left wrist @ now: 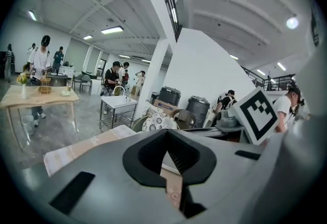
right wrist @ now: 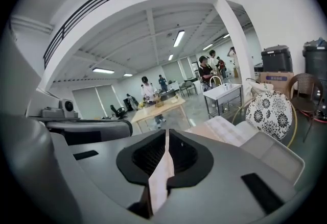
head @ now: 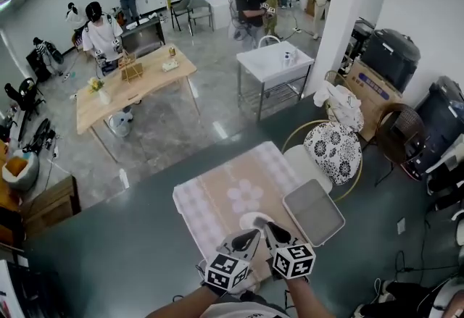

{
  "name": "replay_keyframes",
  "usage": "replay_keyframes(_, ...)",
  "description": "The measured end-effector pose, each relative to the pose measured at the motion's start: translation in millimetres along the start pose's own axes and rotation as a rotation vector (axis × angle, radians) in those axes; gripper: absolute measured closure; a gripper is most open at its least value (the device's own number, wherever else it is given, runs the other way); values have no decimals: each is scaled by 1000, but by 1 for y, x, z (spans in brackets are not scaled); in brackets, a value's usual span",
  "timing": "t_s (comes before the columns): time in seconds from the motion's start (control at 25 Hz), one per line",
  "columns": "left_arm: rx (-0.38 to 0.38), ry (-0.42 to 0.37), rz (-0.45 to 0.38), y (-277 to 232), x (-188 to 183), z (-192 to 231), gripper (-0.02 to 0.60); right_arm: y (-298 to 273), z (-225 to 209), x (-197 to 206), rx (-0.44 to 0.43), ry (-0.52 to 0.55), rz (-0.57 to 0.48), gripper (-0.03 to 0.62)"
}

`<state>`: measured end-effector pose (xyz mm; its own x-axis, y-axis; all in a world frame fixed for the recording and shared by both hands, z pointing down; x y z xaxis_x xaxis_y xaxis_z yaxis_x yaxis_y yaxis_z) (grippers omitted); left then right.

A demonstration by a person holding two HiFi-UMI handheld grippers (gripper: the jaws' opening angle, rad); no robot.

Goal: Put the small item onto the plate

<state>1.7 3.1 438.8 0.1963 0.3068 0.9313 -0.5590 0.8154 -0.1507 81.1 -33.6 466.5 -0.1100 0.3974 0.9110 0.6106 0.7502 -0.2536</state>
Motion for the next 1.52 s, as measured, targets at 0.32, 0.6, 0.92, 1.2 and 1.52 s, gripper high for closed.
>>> replay_keyframes(0.32,-1,-7,-66,6,-30,-22,577,21,12,-39,-37,25,-85,566)
replay_keyframes(0.6,-17,-42,-136,10,-64,-26,577,38,26,-75,-68,45,-177,577)
replay_keyframes(0.92,-27,-72,-159,4,-77,-31,577,42,29,-88,-91,85,-200,580)
replay_keyframes(1.2,-39,-78,-162,5,-75,-31,577,45,27,-86,-96,80,-209,580)
replay_keyframes(1.52,-41,-78,-157,6,-70,-35,577,49,26,-79,-95,74,-200,580)
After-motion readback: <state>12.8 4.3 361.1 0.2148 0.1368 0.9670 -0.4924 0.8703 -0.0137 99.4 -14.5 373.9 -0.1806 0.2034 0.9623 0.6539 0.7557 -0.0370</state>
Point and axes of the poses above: the fingertips, and each gripper's own axes: y backward along the fingers, z to its left, x out of its underside, the point moved 4 cm from there along y, backward along the fingers, and after that the axes turned 11 degrees about -z, right-handed, at the moved point
